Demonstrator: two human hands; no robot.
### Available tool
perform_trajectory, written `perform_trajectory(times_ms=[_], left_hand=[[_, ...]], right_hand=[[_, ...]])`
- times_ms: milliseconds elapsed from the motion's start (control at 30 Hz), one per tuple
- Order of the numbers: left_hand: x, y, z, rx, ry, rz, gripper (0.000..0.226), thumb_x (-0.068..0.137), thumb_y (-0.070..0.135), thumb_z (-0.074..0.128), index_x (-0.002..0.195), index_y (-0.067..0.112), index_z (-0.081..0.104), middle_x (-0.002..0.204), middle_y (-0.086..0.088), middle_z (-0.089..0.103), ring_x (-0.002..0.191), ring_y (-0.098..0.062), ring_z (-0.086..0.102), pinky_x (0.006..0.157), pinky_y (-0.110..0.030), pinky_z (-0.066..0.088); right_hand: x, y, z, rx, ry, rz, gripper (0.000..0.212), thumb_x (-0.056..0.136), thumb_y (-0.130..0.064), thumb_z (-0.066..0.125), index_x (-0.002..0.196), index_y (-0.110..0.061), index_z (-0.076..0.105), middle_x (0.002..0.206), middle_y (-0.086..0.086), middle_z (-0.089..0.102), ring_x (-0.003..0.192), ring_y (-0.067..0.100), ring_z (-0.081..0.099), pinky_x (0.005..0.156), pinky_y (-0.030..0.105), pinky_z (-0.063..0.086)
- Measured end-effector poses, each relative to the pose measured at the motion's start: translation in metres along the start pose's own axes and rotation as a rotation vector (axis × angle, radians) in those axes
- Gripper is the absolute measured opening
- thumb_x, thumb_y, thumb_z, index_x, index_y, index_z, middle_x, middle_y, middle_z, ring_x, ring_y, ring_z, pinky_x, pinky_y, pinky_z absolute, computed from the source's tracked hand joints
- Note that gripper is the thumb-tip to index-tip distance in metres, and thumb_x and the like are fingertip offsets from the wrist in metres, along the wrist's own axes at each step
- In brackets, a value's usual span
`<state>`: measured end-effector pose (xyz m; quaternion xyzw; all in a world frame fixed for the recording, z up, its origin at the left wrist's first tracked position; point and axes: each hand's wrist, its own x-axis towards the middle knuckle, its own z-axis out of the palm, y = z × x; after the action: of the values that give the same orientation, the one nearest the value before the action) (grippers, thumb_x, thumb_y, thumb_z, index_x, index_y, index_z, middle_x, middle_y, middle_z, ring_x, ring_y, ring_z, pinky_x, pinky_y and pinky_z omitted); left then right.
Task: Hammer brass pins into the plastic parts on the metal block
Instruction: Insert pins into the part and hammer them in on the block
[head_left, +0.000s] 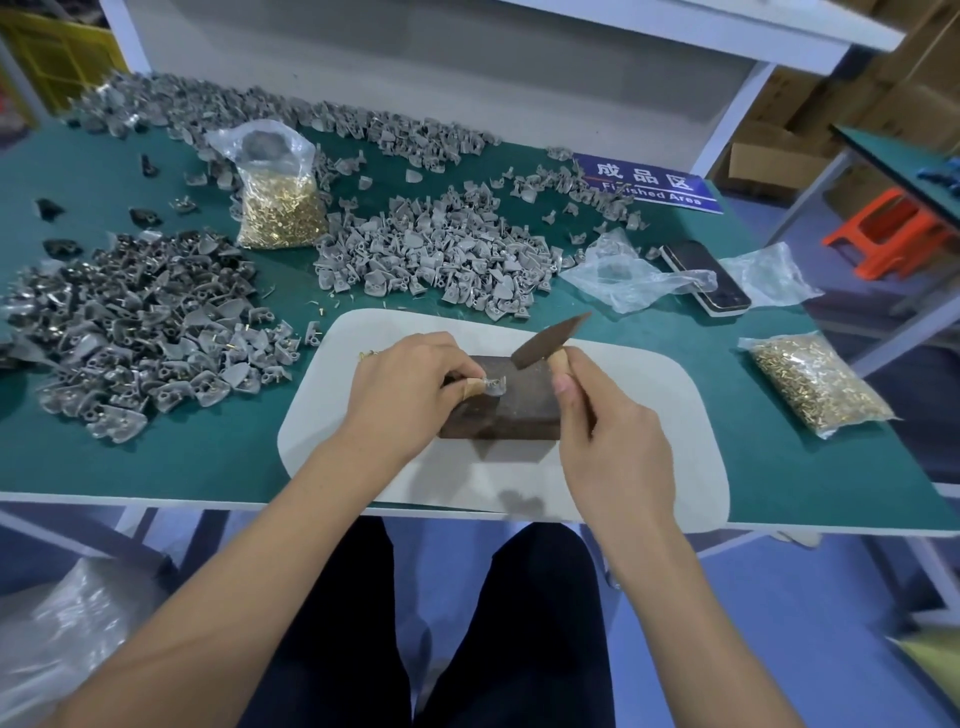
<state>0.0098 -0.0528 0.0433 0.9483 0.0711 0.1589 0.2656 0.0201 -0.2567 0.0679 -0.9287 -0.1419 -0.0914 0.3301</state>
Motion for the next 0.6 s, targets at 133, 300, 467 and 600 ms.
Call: perform_trajectory(times_ms=[133,300,467,600], left_hand=[[0.0,0.0,0.0,0.005,0.004,0.007,0.008,0.089,0.047,0.071,0.092,0.04,0.075,0.091,0.018,0.063,0.096,-0.007,0.058,0.068,-0.031,0.042],[0.001,0.0,-0.002,-0.007,-0.017,0.006,0.007,0.089,0.047,0.071,0.089,0.041,0.074,0.091,0.017,0.064,0.096,-0.008,0.058,0.075,-0.037,0.049],[0.003,-0.003,-0.002,0.0,-0.013,0.016,0.008,0.088,0.049,0.071,0.09,0.042,0.074,0.091,0.018,0.064,0.095,-0.007,0.058,0.072,-0.034,0.048],[0.003,-0.003,-0.001,-0.01,-0.008,0.019,0.006,0.088,0.048,0.072,0.088,0.042,0.074,0.088,0.019,0.063,0.092,-0.006,0.058,0.069,-0.032,0.045]], right_hand=[[-0.003,-0.006,0.001,-0.005,-0.037,-0.037,0.033,0.107,-0.045,0.041,0.135,-0.04,0.057,0.092,0.001,0.074,0.083,0.035,0.064,0.068,0.045,0.053],[0.002,-0.007,-0.003,-0.017,0.049,-0.042,0.038,0.106,-0.05,0.038,0.138,-0.041,0.056,0.095,0.002,0.076,0.083,0.035,0.065,0.067,0.045,0.053],[0.004,-0.01,-0.005,-0.117,-0.076,-0.073,0.034,0.107,-0.049,0.039,0.135,-0.043,0.056,0.099,0.001,0.076,0.091,0.037,0.066,0.069,0.045,0.054],[0.001,-0.012,-0.003,-0.062,-0.022,-0.063,0.035,0.107,-0.046,0.042,0.138,-0.041,0.056,0.104,0.002,0.077,0.091,0.036,0.066,0.07,0.045,0.054]])
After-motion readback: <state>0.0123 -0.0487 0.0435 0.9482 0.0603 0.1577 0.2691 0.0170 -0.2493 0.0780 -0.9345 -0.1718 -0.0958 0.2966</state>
